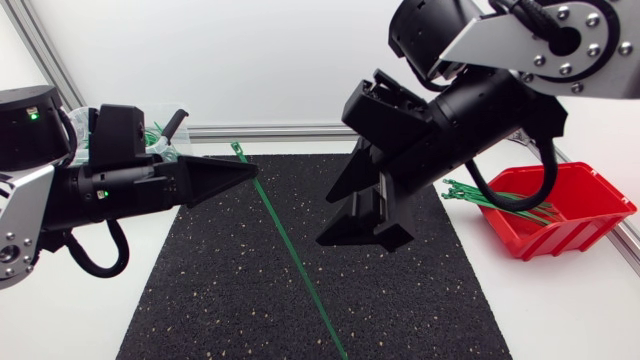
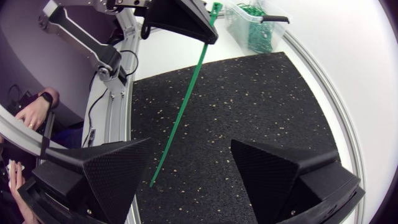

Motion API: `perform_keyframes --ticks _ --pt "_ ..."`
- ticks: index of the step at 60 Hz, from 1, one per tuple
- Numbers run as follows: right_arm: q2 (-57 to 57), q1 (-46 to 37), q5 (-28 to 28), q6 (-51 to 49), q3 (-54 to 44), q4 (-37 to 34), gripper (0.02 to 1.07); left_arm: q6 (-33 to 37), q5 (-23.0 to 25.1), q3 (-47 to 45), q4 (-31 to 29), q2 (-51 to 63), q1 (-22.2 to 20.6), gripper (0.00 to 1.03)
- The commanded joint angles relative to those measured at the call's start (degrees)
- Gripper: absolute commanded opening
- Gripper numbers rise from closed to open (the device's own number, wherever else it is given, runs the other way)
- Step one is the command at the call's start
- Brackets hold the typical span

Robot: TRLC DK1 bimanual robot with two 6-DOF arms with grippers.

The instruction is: Take a green cable tie from the red box, thread the tail through the head to close it, then place it in the transparent bin on the left.

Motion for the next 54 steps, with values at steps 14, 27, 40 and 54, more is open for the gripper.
perform_keyframes --ticks 14,27,40,54 --pt "7.36 2.03 -6.79 -6.42 -0.29 -1.35 0.92 7.82 5.52 1.06 -0.93 2.02 -1.33 0.04" --pt "11.31 2.82 -10.40 -6.33 1.11 -1.17 0.84 14.24 5.43 0.27 -1.37 2.20 -2.20 0.04" --pt "12.81 2.12 -13.47 -6.33 2.78 -1.08 0.61 18.63 5.17 0.36 -2.52 2.99 -2.91 0.04" --pt "13.42 1.94 -14.26 -6.33 3.13 -0.82 0.61 21.71 5.25 1.41 -5.07 4.13 -3.61 0.04"
